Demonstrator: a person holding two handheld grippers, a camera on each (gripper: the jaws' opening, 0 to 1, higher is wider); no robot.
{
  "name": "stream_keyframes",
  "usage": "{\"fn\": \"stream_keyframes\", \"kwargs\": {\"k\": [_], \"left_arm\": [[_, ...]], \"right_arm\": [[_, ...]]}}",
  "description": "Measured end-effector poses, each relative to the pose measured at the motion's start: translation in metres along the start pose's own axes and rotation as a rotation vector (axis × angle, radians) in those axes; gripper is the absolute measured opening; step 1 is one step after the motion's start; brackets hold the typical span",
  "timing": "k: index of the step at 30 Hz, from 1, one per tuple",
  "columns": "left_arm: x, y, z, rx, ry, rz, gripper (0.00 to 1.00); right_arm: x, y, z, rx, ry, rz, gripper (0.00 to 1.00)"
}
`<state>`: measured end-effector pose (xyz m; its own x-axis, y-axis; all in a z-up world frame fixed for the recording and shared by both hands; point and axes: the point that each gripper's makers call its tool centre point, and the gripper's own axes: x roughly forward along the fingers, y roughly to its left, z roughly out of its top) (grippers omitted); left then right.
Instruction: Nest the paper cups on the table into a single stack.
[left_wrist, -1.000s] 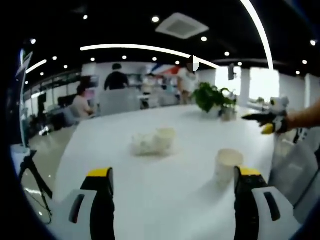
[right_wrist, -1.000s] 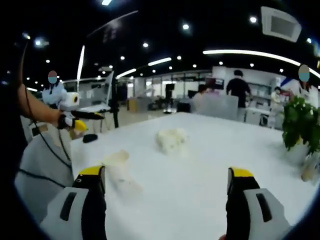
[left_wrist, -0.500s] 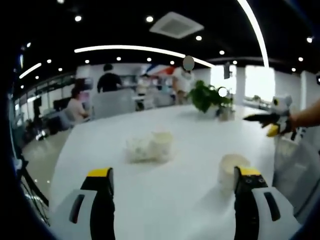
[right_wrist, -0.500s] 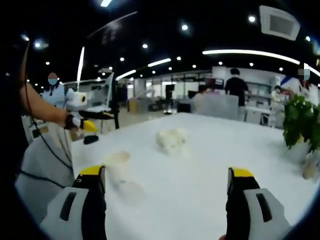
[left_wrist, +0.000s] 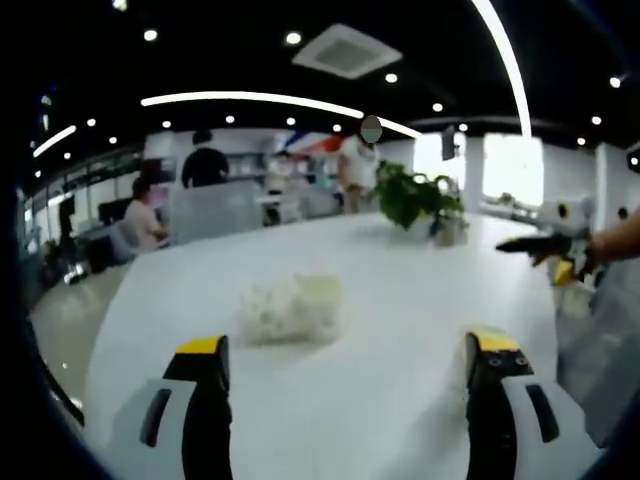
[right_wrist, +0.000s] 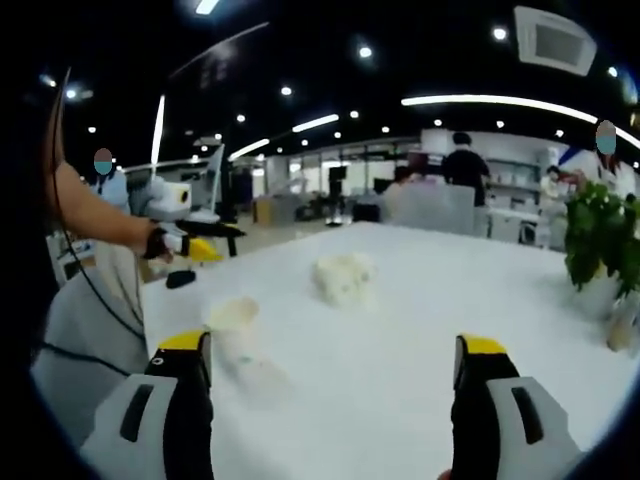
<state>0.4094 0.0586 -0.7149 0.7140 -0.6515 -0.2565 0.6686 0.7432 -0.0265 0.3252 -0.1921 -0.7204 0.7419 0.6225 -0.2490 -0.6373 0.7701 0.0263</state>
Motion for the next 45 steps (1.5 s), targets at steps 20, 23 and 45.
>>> {"fn": "stream_keyframes", "kwargs": {"k": [20,23,45], "left_arm": [[0.081,0.010,0.000,0.028,0.010,-0.030,0.84],[0.097,0.016,-0.002,0.040,0.010,-0.029,0.81],[0.166,0.031,-0.011,0.109,0.062,-0.043,0.65]], "right_arm": [[0.003,-0.002,-0.012,0.034,0.013,-0.016,0.99],[0.004,-0.002,-0.014,0.040,0.015,-0.015,0.99],[0.010,-0.006,-0.026,0.084,0.028,-0.025,0.97]]}}
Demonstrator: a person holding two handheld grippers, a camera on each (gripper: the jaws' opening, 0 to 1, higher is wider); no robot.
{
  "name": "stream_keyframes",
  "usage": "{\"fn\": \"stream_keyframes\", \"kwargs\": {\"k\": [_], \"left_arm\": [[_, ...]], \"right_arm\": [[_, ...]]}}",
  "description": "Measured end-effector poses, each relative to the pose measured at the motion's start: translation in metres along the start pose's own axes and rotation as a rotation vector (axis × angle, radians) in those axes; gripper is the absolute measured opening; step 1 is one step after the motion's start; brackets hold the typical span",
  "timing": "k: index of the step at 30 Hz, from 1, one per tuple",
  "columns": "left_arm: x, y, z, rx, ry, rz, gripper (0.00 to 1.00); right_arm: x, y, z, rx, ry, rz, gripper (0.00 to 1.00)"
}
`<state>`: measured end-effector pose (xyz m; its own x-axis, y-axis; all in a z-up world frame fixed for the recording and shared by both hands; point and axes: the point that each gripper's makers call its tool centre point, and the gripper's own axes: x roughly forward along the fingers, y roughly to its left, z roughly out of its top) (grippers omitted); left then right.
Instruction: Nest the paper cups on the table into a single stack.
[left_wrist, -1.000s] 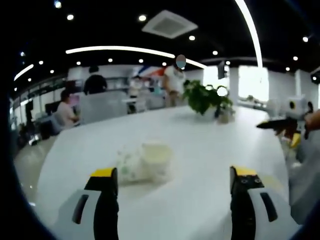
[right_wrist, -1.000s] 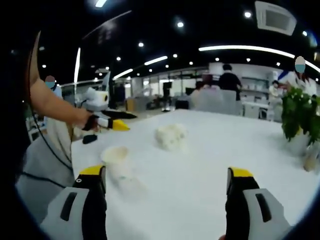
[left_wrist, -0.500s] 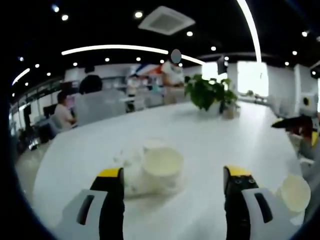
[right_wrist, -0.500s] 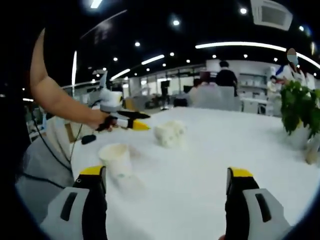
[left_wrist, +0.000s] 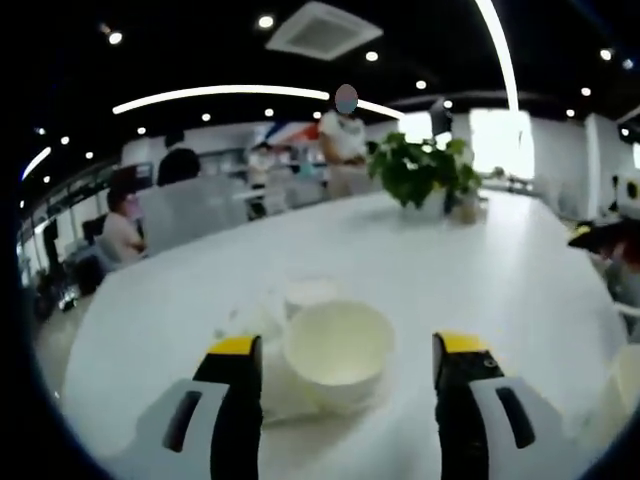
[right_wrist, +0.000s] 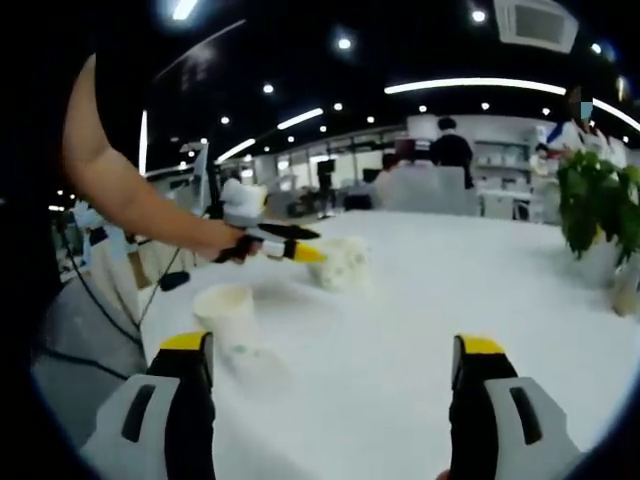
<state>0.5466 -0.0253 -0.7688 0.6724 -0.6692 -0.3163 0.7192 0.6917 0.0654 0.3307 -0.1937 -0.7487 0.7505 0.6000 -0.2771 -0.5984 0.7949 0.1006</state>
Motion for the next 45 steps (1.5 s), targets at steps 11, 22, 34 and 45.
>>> {"fn": "stream_keyframes", "kwargs": {"k": [11,22,34,45], "left_arm": [[0.014,0.000,-0.002,0.037,0.026,-0.001,0.54],[0.018,-0.008,-0.005,0.030,0.045,-0.024,0.49],[0.018,-0.017,0.000,0.014,0.029,-0.042,0.46],[0.007,-0.019,0.011,-0.005,0.009,-0.053,0.45]], "right_arm": [[0.000,-0.001,0.000,0.014,-0.006,-0.005,0.96],[0.001,-0.001,-0.002,0.025,-0.005,-0.004,0.96],[0.000,-0.003,-0.001,0.024,-0.007,-0.006,0.96],[0.000,-0.001,0.001,0.020,-0.011,-0.005,0.96]]}}
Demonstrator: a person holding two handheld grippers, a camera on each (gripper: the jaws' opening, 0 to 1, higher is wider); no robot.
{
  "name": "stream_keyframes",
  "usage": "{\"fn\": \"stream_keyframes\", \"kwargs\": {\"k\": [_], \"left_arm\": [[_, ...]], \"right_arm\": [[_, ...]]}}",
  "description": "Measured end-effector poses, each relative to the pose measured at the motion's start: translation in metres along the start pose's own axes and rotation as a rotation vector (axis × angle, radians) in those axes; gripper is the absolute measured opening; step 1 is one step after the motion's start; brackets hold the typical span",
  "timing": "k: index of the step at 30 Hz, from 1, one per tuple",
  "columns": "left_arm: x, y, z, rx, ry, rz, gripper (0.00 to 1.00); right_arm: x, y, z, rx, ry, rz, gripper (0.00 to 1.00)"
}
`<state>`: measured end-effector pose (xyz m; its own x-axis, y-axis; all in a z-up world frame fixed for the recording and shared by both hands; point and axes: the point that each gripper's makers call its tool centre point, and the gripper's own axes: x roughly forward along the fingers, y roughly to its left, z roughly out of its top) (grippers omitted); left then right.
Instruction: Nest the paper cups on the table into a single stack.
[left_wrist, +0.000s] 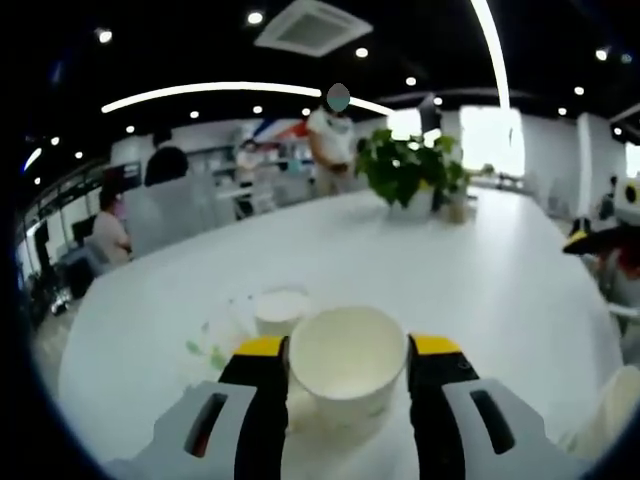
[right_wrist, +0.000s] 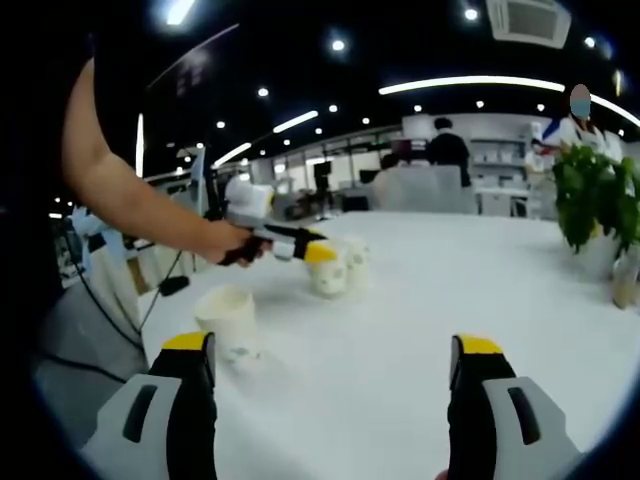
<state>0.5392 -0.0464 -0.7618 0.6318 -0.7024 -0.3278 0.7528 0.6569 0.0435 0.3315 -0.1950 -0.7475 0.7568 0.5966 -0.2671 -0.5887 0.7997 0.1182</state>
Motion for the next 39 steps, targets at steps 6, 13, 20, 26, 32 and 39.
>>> {"fn": "stream_keyframes", "kwargs": {"k": [6,13,20,26,32,39], "left_arm": [[-0.007,0.003,0.012,0.001,-0.021,0.001,0.45],[-0.015,0.005,0.028,0.007,-0.030,-0.024,0.44],[-0.022,0.010,0.048,0.026,-0.043,-0.041,0.44],[-0.030,0.019,0.073,0.054,-0.070,-0.051,0.44],[-0.035,0.025,0.098,0.082,-0.084,-0.069,0.44],[-0.043,0.019,0.112,0.096,-0.095,-0.068,0.44]], "right_arm": [[-0.001,0.001,0.002,-0.006,0.000,0.002,0.96],[-0.001,-0.001,0.005,-0.014,0.001,-0.002,0.96],[-0.002,-0.005,-0.004,-0.082,0.061,0.024,0.99],[-0.001,-0.015,0.004,-0.102,0.059,0.020,1.00],[0.000,-0.018,0.011,-0.145,0.048,0.036,1.00],[0.000,-0.023,0.016,-0.181,0.039,0.033,1.00]]}}
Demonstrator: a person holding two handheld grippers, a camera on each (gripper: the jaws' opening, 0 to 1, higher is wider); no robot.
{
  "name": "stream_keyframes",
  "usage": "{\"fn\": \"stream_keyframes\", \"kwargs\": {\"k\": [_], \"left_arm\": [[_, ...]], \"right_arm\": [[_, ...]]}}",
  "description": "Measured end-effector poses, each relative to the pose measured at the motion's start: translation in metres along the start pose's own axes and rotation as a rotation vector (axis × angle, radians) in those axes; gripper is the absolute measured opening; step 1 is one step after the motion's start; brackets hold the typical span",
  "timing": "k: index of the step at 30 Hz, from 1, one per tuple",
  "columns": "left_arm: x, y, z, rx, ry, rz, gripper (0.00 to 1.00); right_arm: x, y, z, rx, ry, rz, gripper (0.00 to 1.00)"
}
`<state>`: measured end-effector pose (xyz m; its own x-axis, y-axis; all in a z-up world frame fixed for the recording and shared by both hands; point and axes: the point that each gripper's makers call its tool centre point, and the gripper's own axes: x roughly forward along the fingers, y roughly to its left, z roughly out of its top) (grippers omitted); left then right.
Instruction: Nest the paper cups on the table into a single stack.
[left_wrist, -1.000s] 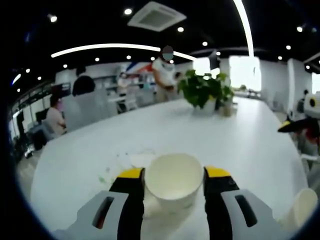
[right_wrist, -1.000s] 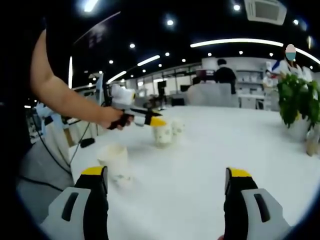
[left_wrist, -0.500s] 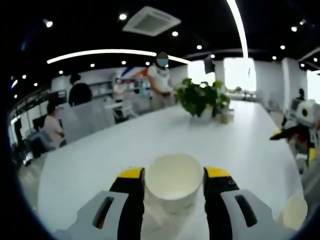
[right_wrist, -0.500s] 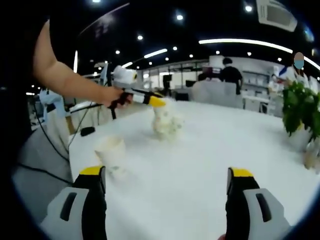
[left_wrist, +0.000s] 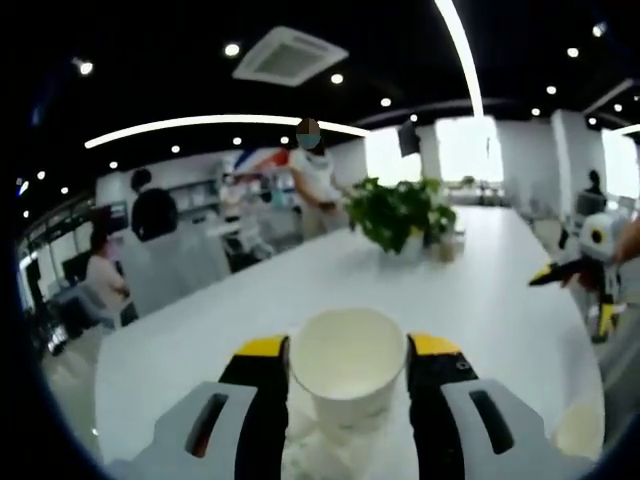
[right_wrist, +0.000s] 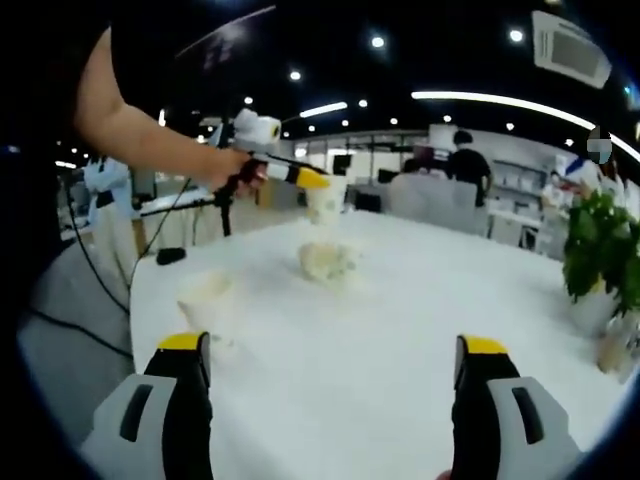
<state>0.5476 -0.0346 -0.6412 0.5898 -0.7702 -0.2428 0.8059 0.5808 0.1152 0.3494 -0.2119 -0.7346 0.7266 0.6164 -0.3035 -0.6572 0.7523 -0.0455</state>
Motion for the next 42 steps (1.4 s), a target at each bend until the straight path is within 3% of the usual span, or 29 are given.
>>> {"fn": "stream_keyframes", "kwargs": {"k": [29,42], "left_arm": [[-0.010,-0.016,0.013,-0.007,-0.044,-0.012,0.43],[-0.020,-0.019,0.011,-0.012,-0.056,-0.017,0.42]], "right_arm": [[0.000,0.006,0.005,0.027,-0.008,0.014,0.99],[-0.002,0.010,0.005,0.030,-0.009,0.014,0.99]]}}
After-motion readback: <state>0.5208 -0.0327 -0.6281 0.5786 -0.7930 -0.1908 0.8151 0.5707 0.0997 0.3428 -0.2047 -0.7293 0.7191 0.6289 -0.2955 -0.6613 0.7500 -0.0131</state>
